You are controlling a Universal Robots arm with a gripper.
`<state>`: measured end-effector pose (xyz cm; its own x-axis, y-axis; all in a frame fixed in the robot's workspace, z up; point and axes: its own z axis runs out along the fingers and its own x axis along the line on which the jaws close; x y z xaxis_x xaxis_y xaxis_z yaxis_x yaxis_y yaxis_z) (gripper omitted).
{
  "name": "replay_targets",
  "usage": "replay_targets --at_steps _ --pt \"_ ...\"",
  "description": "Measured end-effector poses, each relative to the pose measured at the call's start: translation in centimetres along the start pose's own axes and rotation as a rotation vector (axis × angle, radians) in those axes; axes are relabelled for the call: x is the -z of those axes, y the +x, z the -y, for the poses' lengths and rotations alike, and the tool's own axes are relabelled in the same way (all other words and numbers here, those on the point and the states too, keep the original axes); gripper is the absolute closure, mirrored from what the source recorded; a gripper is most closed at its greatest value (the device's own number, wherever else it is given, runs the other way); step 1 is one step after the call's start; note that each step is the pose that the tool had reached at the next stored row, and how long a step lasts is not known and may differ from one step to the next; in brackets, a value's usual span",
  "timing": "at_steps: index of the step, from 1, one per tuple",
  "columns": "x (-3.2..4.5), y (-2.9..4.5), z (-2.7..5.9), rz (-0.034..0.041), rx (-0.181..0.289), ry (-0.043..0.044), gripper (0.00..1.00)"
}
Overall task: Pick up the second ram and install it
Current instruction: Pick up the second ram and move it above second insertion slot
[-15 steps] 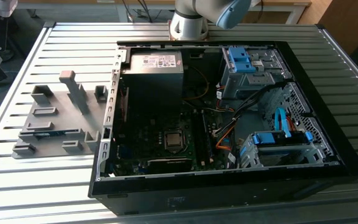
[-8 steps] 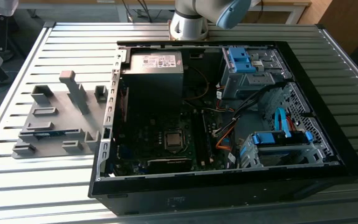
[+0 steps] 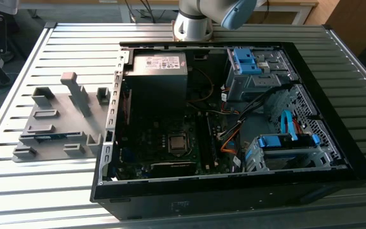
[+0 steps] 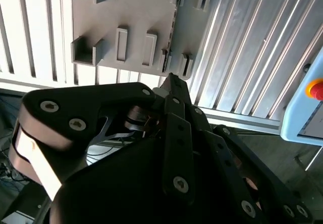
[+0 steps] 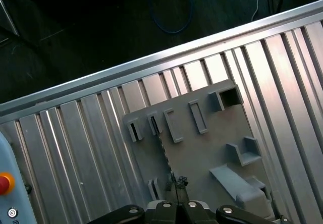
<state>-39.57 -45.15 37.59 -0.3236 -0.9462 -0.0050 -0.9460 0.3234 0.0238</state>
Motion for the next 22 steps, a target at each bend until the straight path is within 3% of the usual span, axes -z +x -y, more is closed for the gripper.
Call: replay_targets --at_steps 15,22 --pt "-0.35 0.01 0.0 -0.0032 0.173 0.0015 0.89" --pt "-0.53 0.15 -0.41 -0.0034 0.194 0.0019 0.89"
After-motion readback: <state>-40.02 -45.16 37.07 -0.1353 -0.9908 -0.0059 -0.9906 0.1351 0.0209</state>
